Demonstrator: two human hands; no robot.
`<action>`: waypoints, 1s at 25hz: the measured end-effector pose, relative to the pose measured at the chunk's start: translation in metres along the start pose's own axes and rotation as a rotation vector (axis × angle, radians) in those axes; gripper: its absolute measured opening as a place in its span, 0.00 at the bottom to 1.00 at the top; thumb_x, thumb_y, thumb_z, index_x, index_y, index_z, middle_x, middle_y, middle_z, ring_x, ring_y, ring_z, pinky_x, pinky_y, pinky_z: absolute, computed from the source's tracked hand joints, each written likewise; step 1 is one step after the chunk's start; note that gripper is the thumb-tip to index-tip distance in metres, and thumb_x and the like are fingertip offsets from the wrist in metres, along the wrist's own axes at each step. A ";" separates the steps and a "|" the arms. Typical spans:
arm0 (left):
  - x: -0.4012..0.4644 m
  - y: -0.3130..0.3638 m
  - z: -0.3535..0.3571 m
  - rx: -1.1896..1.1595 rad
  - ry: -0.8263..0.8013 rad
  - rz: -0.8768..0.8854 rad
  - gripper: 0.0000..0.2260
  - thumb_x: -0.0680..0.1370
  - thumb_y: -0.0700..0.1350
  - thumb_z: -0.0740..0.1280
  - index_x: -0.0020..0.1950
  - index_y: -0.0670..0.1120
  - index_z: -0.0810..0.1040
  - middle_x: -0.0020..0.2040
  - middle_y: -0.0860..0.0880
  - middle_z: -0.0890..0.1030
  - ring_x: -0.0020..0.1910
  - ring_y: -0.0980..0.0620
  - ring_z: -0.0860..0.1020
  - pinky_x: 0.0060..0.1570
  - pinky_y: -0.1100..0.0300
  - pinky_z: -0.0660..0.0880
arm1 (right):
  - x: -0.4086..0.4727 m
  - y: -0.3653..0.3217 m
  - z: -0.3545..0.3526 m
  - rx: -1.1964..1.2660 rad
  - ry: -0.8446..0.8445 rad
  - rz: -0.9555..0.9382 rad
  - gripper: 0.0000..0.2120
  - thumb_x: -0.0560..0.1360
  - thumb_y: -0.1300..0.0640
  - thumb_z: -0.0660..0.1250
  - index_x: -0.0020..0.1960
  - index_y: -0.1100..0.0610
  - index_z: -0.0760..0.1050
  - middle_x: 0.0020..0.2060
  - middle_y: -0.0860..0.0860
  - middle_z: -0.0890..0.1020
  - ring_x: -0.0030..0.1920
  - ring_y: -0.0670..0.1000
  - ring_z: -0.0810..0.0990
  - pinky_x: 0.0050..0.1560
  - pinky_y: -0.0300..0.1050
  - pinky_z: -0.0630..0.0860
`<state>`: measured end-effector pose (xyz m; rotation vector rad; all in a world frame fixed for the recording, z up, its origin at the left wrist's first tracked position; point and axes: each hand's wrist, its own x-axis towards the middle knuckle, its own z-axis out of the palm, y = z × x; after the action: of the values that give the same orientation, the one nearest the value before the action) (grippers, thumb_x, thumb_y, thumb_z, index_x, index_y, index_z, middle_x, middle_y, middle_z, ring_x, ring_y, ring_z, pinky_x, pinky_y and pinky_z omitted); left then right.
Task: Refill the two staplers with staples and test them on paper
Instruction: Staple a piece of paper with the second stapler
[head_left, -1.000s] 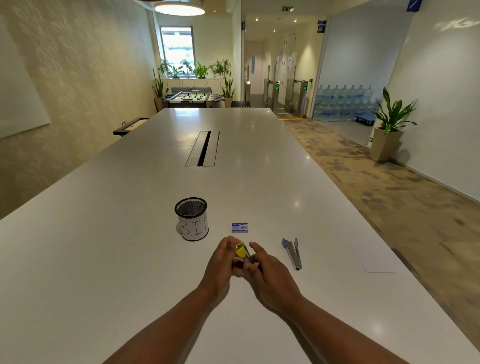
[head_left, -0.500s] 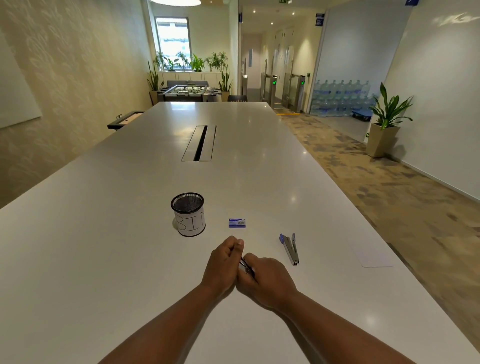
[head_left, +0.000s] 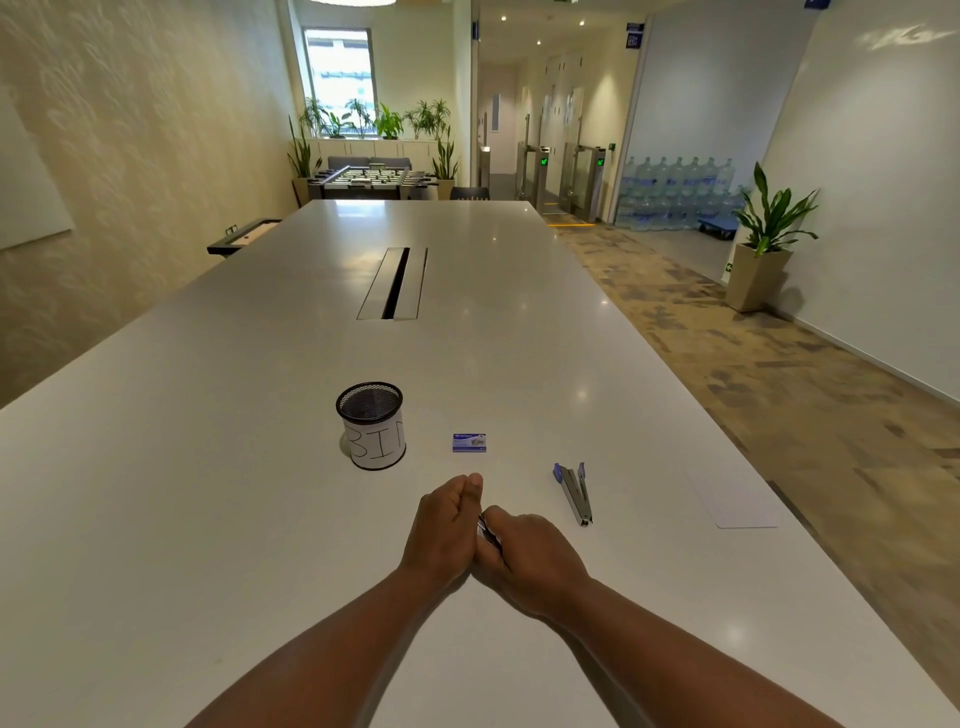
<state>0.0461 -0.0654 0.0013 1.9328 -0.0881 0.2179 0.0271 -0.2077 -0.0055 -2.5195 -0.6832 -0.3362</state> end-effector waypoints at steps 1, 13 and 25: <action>0.000 0.001 0.000 0.003 0.004 -0.003 0.20 0.86 0.51 0.59 0.38 0.43 0.73 0.30 0.50 0.75 0.30 0.55 0.71 0.33 0.58 0.71 | 0.000 0.000 0.000 0.003 -0.001 -0.003 0.16 0.83 0.43 0.57 0.41 0.50 0.63 0.27 0.46 0.69 0.26 0.51 0.67 0.30 0.45 0.59; -0.005 -0.001 -0.003 -0.266 0.015 -0.053 0.15 0.77 0.60 0.58 0.45 0.52 0.77 0.36 0.48 0.78 0.37 0.49 0.76 0.38 0.49 0.73 | 0.001 -0.010 -0.002 -0.070 0.145 0.196 0.06 0.68 0.49 0.62 0.39 0.48 0.65 0.26 0.47 0.72 0.27 0.51 0.69 0.28 0.49 0.65; -0.030 0.040 0.074 0.093 -0.169 0.121 0.12 0.79 0.50 0.58 0.38 0.50 0.76 0.31 0.50 0.79 0.32 0.49 0.78 0.35 0.46 0.74 | -0.054 0.034 -0.061 0.126 0.565 0.562 0.08 0.67 0.52 0.62 0.46 0.47 0.72 0.32 0.42 0.79 0.36 0.50 0.79 0.38 0.49 0.76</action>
<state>0.0182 -0.1500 0.0061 2.0383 -0.3123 0.1412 -0.0067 -0.2866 0.0132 -2.2131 0.2135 -0.7219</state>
